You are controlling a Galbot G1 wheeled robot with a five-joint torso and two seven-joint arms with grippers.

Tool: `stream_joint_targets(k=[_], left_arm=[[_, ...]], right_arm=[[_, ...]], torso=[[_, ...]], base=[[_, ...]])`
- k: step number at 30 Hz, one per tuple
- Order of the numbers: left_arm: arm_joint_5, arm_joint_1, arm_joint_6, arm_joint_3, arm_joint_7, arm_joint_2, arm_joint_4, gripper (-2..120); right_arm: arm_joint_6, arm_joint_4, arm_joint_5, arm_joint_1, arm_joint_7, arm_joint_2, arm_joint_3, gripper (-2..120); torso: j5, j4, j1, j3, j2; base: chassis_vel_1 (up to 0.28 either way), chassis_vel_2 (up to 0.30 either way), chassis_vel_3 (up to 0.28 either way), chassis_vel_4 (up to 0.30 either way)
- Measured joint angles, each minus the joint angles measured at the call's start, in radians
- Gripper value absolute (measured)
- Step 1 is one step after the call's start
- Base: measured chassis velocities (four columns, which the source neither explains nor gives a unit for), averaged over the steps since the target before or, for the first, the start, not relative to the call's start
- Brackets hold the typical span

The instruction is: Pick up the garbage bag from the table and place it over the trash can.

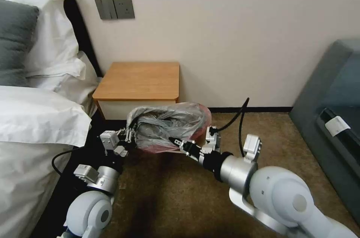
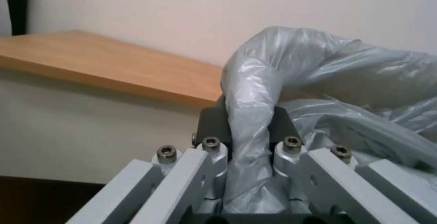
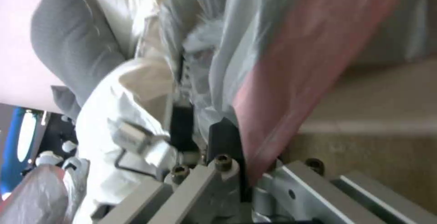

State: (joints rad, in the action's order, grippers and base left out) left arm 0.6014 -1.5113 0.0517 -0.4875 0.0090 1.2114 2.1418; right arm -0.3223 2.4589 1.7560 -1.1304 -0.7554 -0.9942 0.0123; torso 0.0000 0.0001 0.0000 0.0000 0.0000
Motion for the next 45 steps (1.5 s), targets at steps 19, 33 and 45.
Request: stream_joint_targets(k=[19,33,45], left_arm=[[0.04,0.003,-0.014,-0.005,-0.016,-0.004,0.017,8],[0.054,-0.006,-0.017,-0.011,-0.018,-0.001,0.029,8],[0.082,-0.008,-0.027,-0.016,-0.015,0.002,0.031,8]], right_arm=[[-0.069,-0.027,-0.224,-0.128,0.05,-0.011,-0.024,0],[-0.059,-0.097,-0.539,-0.14,0.139,-0.001,-0.079,0],[-0.032,-0.113,-0.644,-0.148,0.165,0.029,-0.061,0]], torso=[[0.0,-0.0001,0.0,0.0,0.0],[0.0,-0.0001,0.0,0.0,0.0],[0.0,-0.0001,0.0,0.0,0.0]], base=[[0.0,0.0,0.0,0.0],[0.0,0.0,0.0,0.0],[0.0,0.0,0.0,0.0]])
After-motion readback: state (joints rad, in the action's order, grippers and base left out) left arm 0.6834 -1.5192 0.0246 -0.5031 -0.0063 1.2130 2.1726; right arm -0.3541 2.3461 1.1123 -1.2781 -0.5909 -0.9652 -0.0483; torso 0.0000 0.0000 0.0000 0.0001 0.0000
